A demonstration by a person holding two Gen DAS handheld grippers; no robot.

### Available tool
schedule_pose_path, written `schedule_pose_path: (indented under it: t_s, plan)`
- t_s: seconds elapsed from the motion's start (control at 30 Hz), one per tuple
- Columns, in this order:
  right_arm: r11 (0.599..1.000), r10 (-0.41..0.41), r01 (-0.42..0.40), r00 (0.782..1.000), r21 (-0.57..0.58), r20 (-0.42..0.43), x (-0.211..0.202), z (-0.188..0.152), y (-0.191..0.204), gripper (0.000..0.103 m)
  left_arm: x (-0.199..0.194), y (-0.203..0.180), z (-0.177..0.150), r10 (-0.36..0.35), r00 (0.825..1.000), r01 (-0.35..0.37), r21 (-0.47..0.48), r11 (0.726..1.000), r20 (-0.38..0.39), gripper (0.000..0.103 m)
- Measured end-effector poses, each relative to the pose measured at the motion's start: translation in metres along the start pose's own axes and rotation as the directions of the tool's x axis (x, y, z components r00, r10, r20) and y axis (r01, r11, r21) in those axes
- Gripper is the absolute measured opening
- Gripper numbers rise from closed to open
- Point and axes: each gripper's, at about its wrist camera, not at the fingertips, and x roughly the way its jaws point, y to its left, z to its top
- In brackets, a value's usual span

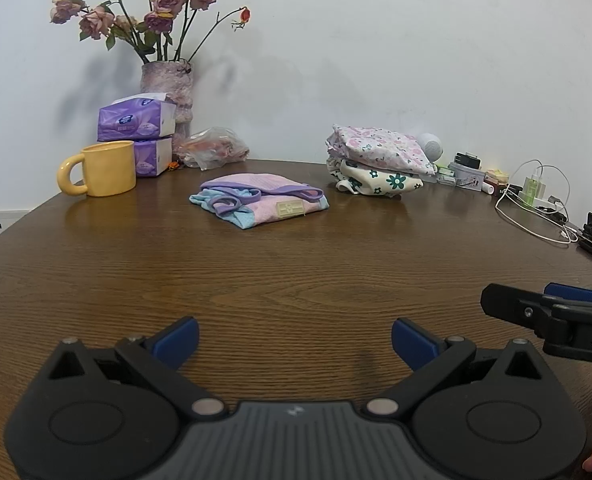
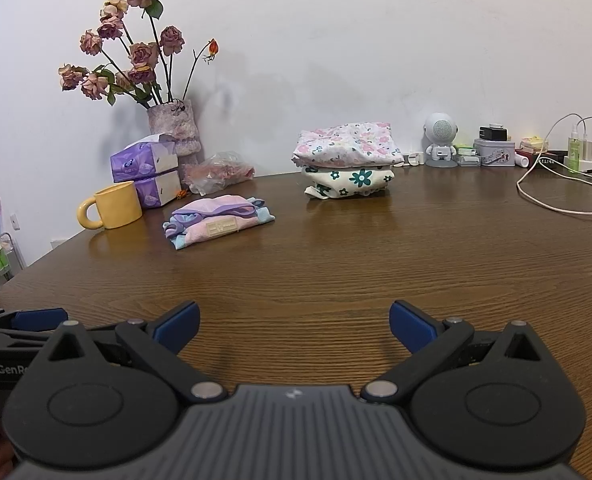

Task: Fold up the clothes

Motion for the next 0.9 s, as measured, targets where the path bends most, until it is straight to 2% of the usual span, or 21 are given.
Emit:
schedule_pose_path:
  t_s: [0.9]
  plan:
    - [1.000, 0.004, -0.004, 1.000, 0.006, 0.002, -0.0016, 0.0002, -0.0015, 0.103, -0.0001, 0.0012, 0.0006, 0.000, 1.000, 0.000, -0.005, 1.000, -0.001, 0.103]
